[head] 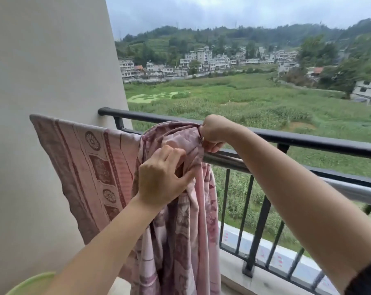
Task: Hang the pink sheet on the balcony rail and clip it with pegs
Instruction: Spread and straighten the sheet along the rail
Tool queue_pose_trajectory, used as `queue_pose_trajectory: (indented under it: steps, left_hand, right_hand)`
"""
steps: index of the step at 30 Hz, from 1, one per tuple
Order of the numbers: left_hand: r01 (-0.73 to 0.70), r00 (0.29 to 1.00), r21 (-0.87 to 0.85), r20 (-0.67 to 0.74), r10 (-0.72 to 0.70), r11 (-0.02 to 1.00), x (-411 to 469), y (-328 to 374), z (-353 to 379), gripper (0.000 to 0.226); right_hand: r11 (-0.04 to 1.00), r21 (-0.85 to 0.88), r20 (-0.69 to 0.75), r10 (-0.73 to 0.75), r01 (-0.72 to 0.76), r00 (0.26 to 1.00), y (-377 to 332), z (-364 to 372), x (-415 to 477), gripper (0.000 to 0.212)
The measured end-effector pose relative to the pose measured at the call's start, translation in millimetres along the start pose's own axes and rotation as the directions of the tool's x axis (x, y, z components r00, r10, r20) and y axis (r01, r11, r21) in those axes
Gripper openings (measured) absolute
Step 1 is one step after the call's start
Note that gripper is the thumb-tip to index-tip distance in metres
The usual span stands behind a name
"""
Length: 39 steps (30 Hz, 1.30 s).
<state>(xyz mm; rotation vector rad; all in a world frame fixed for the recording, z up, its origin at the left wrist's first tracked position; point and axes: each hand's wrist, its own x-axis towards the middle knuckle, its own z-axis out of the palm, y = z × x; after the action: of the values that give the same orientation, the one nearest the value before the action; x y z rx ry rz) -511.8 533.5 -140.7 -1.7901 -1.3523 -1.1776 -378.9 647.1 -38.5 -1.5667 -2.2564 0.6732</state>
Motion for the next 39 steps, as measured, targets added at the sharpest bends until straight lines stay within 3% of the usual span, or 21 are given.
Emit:
queue_pose_trajectory:
  steps: [3,7,11,15,18,20,22,24,26,31,35,39]
  left_hand:
    - [0.06,0.998,0.023,0.015,-0.061,0.998,-4.5,12.1,-8.6,0.031]
    - [0.252,0.967,-0.001,0.042,-0.251,0.968,-0.9,36.0,-25.6,0.021]
    - [0.512,0.855,-0.115,-0.022,-0.518,0.851,29.8,53.5,-39.5,0.007]
    - [0.615,0.752,-0.303,-0.054,-0.657,0.728,63.8,75.3,-48.0,0.008]
    - [0.634,0.728,-0.357,-0.022,-0.685,0.686,61.3,86.3,-47.4,0.015]
    - [0.668,0.708,-0.306,-0.02,-0.706,0.679,44.9,84.8,-41.6,0.023]
    - [0.709,0.7,-0.163,0.04,-0.713,0.686,25.0,78.1,-34.8,0.008]
    - [0.692,0.689,0.108,0.196,-0.698,0.714,5.6,73.1,-30.0,0.026]
    - [0.672,0.687,0.187,0.202,-0.698,0.716,-2.2,68.2,-29.6,0.024]
    - [0.685,0.728,0.051,-0.072,-0.682,0.726,29.6,58.8,-59.3,0.013]
    - [0.666,0.717,-0.105,-0.184,-0.672,0.739,67.3,65.7,-85.1,0.011]
    - [0.652,0.714,-0.186,-0.172,-0.678,0.735,81.7,70.1,-101.6,0.009]
  right_hand:
    - [0.994,0.097,0.105,-0.056,0.046,0.993,4.7,-10.4,-9.9,0.036]
    - [0.978,0.012,0.125,-0.208,0.208,0.97,10.5,-14.8,-32.3,0.033]
    - [0.937,-0.043,0.134,-0.339,0.347,0.931,23.1,-23.6,-55.7,0.031]
    - [0.921,0.009,0.152,-0.386,0.389,0.91,39.7,-37.8,-58.3,0.037]
    - [0.901,-0.073,0.112,-0.419,0.428,0.901,45.9,-36.5,-54.5,0.024]
    - [0.886,-0.182,0.092,-0.417,0.427,0.904,48.9,-30.9,-53.5,0.041]
    - [0.883,-0.226,0.064,-0.407,0.411,0.911,52.3,-25.1,-52.3,0.046]
    - [0.913,-0.171,0.006,-0.375,0.371,0.927,57.0,-22.7,-49.4,0.034]
    - [0.943,-0.101,-0.067,-0.326,0.318,0.943,62.2,-25.6,-50.0,0.021]
    - [0.951,0.15,-0.234,-0.233,0.272,0.944,57.2,-41.6,-58.2,0.021]
    - [0.837,0.377,-0.335,-0.277,0.397,0.901,35.6,-50.8,-73.3,0.02]
    - [0.788,0.187,-0.44,-0.467,0.586,0.767,30.4,-49.8,-75.8,0.021]
